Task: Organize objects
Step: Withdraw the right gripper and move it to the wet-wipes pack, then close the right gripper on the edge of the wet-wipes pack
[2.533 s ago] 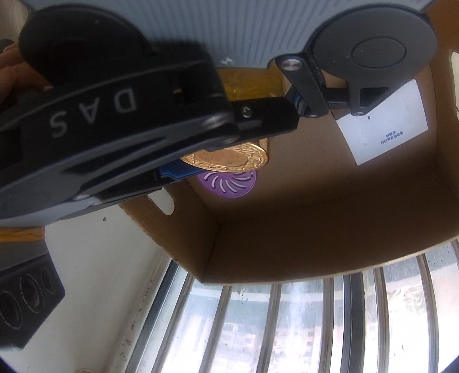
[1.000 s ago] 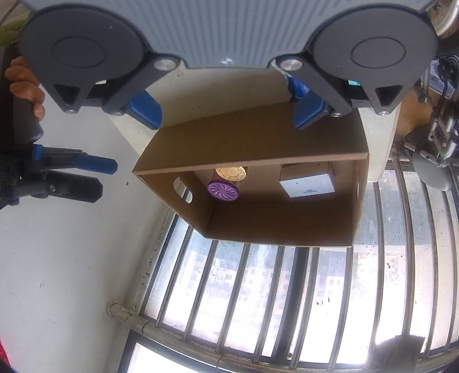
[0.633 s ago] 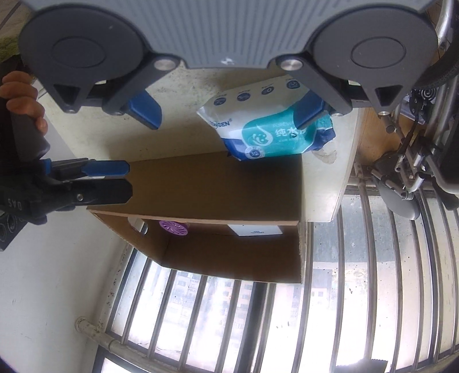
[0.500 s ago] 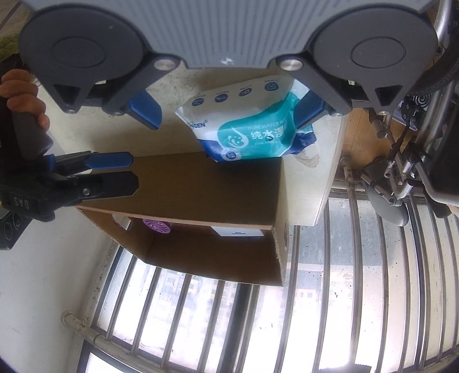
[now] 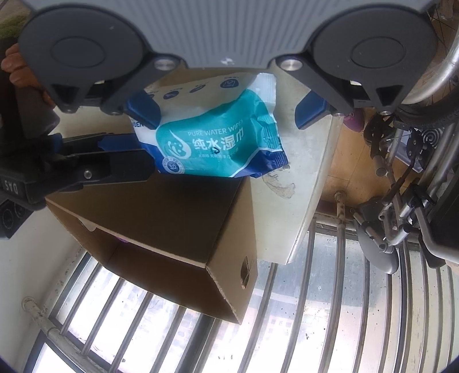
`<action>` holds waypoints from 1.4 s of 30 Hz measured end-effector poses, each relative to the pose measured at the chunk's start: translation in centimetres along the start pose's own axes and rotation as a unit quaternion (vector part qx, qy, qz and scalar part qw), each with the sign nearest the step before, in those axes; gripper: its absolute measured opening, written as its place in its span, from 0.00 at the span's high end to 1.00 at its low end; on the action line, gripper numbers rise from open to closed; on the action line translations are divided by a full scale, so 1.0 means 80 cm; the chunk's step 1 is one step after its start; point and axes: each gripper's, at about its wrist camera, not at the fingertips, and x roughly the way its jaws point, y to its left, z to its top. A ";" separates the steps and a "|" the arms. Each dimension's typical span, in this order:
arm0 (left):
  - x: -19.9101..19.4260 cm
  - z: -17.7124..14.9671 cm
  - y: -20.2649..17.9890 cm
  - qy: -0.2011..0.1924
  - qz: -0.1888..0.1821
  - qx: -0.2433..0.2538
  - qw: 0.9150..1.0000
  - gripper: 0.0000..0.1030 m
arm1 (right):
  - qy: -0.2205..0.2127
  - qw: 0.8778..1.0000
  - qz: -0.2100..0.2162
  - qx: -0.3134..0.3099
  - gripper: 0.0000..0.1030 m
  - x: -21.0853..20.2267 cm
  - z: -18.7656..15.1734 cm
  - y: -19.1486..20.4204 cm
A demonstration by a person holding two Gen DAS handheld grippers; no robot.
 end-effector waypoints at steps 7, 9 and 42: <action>0.009 0.004 -0.001 0.010 -0.023 -0.009 1.000 0.02 | 0.019 1.000 0.015 0.010 0.01 0.026 0.008 -0.005; 0.011 0.003 -0.007 0.013 -0.026 -0.006 1.000 0.02 | 0.017 1.000 0.013 0.010 0.01 0.029 0.009 -0.004; 0.017 -0.027 -0.123 0.050 -0.113 0.095 0.988 0.00 | -0.035 0.998 -0.047 0.037 0.00 -0.071 -0.044 -0.041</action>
